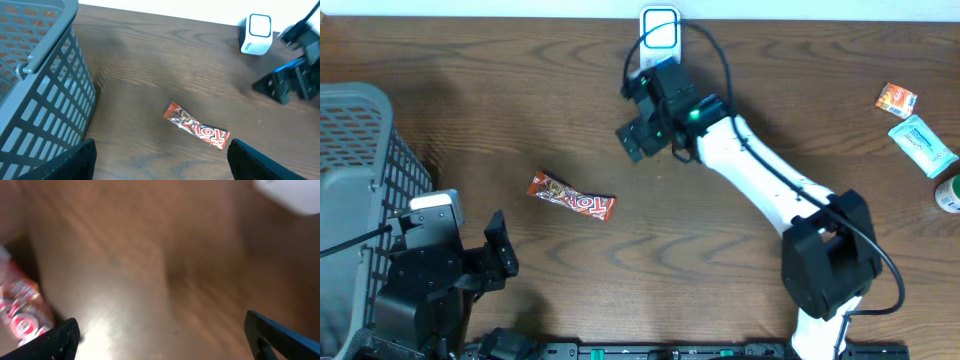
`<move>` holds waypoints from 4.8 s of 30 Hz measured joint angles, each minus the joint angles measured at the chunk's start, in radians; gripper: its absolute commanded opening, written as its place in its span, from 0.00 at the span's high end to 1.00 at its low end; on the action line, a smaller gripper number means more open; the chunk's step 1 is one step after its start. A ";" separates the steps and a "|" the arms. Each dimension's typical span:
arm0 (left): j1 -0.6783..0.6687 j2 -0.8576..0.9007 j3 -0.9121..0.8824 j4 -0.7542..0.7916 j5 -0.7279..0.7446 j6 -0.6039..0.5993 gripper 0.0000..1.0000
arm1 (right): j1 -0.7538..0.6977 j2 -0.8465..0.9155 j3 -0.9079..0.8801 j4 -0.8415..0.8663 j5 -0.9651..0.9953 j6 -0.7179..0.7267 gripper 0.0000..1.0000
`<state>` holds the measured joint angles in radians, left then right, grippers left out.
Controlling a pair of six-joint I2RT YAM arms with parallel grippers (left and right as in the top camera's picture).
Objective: Scan the item barcode
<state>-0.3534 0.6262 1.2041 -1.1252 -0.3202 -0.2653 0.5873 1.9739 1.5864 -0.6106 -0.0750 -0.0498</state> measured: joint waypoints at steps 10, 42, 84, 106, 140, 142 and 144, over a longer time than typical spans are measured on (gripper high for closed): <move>0.000 0.000 0.000 0.000 0.000 0.000 0.16 | 0.142 0.002 -0.004 -0.069 -0.056 -0.005 0.57; 0.000 0.000 0.000 0.000 0.000 0.000 0.16 | 0.166 0.143 -0.187 0.133 -0.408 -0.204 0.33; 0.000 0.000 0.000 0.000 0.000 0.000 0.16 | 0.009 0.204 0.086 -0.261 -0.272 -0.096 0.99; 0.000 0.000 0.000 0.000 0.000 0.000 0.16 | 0.251 0.089 -0.123 -0.309 1.063 0.020 0.98; 0.000 0.000 0.000 0.000 0.000 0.000 0.16 | 0.817 0.205 -0.189 -0.304 0.967 0.123 0.32; 0.000 0.000 0.000 0.000 0.000 0.000 0.16 | 0.806 0.205 -0.176 -0.311 0.940 0.144 0.30; 0.000 0.000 0.000 0.000 0.000 0.000 0.16 | 0.791 0.205 -0.159 -0.314 0.913 0.153 0.33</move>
<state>-0.3534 0.6266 1.2041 -1.1252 -0.3202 -0.2653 1.3781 2.1792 1.4277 -0.9241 0.8379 0.1032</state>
